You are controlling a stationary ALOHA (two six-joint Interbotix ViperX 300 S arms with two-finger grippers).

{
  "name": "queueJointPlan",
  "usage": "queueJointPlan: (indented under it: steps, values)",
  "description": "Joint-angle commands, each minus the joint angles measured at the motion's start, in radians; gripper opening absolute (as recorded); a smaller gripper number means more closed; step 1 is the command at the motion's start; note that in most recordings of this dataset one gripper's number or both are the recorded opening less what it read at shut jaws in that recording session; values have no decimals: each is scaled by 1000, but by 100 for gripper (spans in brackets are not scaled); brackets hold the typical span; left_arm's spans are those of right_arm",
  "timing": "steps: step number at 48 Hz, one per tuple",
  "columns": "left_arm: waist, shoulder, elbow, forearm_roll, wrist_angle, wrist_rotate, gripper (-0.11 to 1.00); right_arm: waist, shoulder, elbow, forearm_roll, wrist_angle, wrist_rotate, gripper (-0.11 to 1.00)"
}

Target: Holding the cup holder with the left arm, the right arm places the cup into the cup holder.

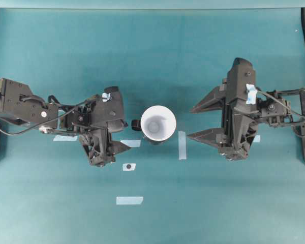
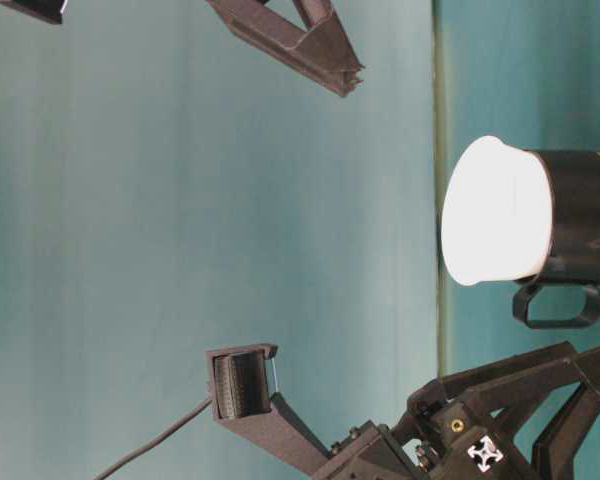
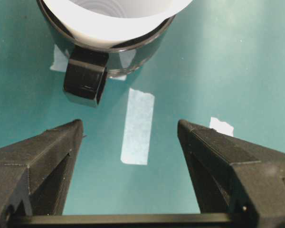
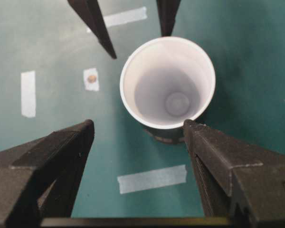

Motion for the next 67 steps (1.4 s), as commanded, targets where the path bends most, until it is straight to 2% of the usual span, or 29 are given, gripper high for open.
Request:
queueJointPlan:
  steps: [1, 37, 67]
  values:
    - [-3, -12, -14, 5, -8, 2, 85, 3, -12, -12, 0, -9, -9, 82]
    - [-5, 6, -26, 5, -9, -6, 85, -40, -11, 3, 0, -11, -6, 81]
    - [-6, 11, -26, 5, -9, -8, 85, -40, -9, 9, 0, -41, -3, 81]
